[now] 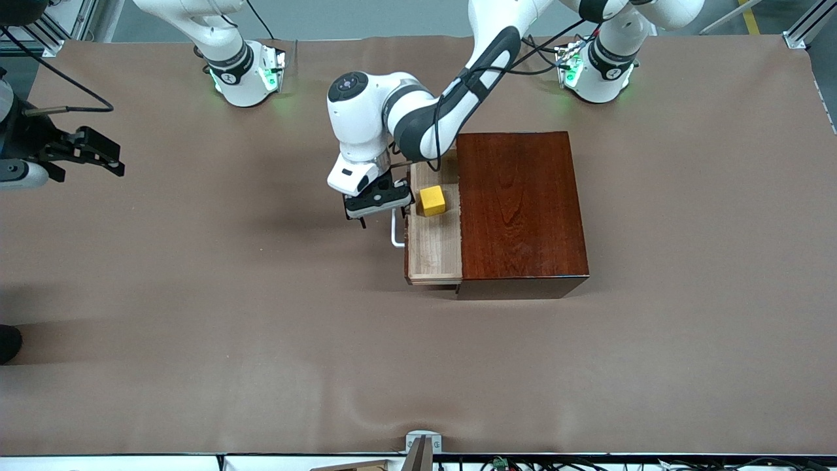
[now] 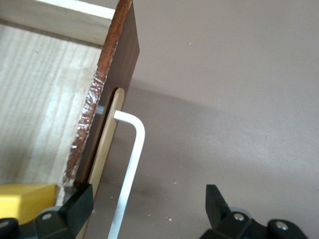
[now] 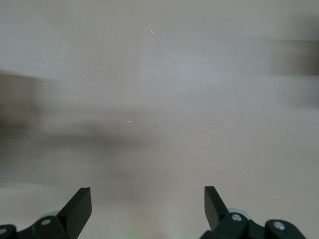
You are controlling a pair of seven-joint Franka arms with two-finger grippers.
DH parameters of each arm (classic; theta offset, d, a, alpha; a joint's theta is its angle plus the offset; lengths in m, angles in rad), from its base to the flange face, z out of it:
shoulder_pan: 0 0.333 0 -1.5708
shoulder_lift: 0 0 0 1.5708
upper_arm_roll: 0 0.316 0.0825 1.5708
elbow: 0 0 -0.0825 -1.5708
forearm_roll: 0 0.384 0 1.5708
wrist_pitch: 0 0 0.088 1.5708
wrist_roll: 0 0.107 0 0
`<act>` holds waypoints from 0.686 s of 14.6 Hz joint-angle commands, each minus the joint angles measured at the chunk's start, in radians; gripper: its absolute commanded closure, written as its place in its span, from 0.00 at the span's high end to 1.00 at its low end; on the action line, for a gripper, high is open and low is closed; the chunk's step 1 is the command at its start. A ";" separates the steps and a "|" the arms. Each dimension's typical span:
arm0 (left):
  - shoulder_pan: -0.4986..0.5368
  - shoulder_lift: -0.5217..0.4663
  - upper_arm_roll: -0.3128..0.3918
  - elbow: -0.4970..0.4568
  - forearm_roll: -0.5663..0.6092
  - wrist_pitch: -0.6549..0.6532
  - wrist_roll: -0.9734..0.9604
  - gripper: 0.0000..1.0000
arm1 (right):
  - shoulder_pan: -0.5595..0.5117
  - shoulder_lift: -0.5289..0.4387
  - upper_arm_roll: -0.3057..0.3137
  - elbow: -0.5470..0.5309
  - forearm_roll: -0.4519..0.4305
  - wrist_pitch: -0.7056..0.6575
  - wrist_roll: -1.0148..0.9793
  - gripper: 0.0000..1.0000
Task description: Open drawer, take yellow block, close drawer
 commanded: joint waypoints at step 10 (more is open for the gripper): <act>0.093 -0.407 0.016 -0.041 0.034 -0.469 0.303 1.00 | -0.017 0.051 0.008 0.025 0.013 -0.022 0.135 1.00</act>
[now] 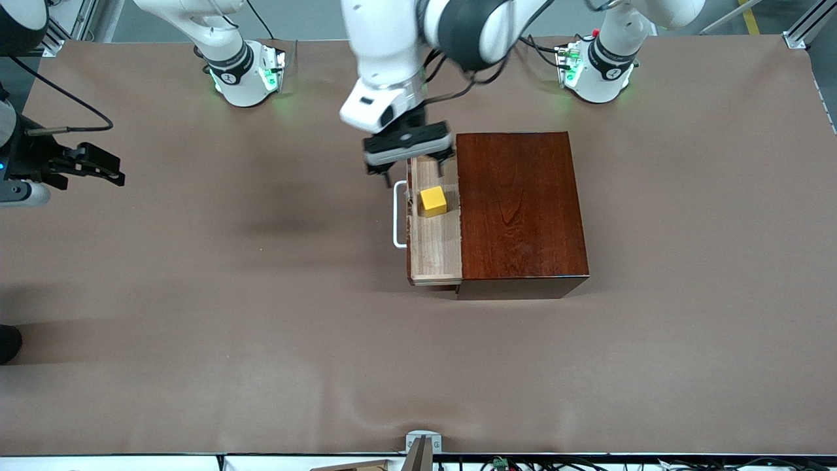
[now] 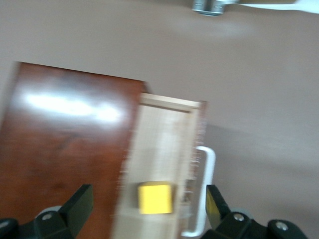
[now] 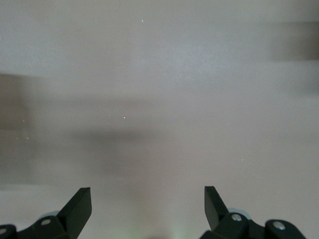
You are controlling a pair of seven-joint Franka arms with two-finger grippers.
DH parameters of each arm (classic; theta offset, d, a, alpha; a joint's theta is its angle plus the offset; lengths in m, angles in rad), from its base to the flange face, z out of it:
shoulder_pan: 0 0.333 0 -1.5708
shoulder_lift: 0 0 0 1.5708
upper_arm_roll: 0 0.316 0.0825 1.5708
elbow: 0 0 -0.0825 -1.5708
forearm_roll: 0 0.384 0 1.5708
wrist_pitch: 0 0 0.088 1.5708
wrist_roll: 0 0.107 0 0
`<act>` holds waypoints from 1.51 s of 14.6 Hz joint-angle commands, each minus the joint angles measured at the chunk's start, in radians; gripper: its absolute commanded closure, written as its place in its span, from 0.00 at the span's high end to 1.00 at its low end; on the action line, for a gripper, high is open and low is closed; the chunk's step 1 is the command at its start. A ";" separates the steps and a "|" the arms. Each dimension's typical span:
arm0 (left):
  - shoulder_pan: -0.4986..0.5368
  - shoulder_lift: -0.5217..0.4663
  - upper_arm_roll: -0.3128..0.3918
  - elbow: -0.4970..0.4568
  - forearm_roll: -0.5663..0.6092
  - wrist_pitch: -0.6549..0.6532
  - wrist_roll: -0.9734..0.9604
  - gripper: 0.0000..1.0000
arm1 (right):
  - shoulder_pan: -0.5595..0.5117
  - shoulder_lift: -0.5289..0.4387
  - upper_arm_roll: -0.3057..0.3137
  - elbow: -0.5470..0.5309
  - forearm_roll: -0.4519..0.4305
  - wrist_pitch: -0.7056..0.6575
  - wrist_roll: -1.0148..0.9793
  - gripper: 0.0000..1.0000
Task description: Open drawer, take yellow block, close drawer
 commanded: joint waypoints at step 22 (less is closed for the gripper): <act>0.732 -0.380 -0.013 -0.233 -0.255 -0.230 0.914 1.00 | 0.427 0.162 0.014 0.012 0.252 0.154 1.301 1.00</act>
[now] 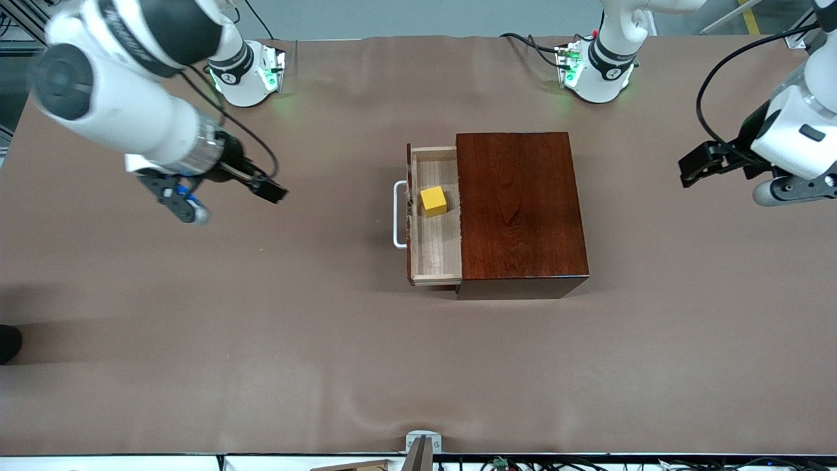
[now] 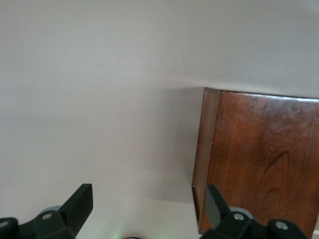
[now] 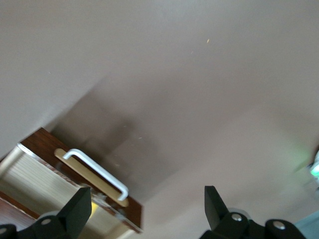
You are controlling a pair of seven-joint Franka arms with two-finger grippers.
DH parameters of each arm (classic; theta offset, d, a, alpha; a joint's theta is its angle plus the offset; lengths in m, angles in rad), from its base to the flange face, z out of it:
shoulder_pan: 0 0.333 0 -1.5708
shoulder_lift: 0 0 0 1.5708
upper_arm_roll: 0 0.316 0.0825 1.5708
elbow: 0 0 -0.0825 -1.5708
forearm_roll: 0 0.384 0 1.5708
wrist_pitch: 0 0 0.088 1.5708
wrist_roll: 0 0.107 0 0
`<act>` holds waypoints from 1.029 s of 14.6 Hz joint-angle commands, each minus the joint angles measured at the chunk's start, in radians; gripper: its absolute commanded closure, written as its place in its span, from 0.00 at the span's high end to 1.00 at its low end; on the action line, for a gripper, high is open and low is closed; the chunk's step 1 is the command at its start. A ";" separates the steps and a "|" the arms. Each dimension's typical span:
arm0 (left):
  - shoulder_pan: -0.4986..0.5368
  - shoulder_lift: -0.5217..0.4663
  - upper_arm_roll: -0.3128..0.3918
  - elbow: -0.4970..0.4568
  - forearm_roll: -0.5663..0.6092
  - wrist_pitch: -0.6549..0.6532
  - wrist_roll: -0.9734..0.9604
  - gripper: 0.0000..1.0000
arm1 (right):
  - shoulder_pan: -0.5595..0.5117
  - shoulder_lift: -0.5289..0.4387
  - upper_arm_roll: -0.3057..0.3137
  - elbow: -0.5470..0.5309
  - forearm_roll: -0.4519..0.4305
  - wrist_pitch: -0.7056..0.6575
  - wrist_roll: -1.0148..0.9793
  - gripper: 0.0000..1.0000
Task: Open drawer, take yellow block, close drawer
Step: 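Lower the right gripper into the drawer over the yellow cube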
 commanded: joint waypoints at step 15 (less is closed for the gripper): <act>0.113 -0.242 -0.117 -0.362 -0.005 0.158 0.079 1.00 | 0.320 0.221 -0.011 0.017 0.004 0.345 0.734 1.00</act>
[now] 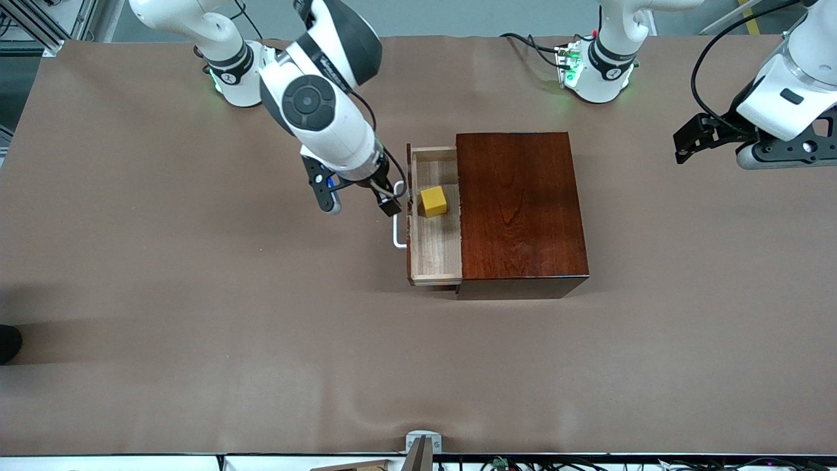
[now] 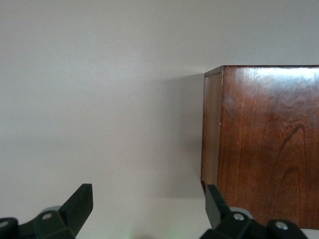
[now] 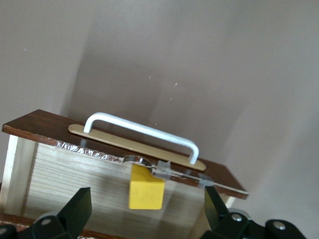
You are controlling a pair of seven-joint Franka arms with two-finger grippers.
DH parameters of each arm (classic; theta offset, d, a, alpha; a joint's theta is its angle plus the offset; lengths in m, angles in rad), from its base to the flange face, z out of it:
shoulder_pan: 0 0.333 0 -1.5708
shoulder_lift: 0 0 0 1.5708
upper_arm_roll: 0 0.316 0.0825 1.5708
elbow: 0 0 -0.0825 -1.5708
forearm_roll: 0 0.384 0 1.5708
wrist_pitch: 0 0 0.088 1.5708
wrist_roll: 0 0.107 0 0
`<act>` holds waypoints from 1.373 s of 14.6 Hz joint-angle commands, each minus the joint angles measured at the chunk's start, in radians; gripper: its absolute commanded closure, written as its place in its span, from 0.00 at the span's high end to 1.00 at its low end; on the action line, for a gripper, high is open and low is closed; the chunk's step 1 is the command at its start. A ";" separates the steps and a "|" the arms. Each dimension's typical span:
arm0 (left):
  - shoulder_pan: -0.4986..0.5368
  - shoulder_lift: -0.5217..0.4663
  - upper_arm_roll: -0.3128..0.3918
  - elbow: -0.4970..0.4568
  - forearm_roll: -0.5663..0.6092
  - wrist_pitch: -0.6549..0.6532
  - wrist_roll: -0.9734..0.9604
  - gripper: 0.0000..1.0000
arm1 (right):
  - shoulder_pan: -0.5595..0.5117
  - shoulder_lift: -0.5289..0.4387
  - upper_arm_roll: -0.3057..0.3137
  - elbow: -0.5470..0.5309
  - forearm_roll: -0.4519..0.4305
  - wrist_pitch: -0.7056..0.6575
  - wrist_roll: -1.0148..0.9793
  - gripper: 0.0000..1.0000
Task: Open drawer, take yellow block, close drawer
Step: 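Lower the right gripper into the drawer over the yellow cube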
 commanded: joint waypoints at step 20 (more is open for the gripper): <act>0.020 -0.011 -0.010 -0.014 -0.007 0.010 0.024 1.00 | 0.180 0.195 -0.014 0.022 -0.091 0.187 0.318 1.00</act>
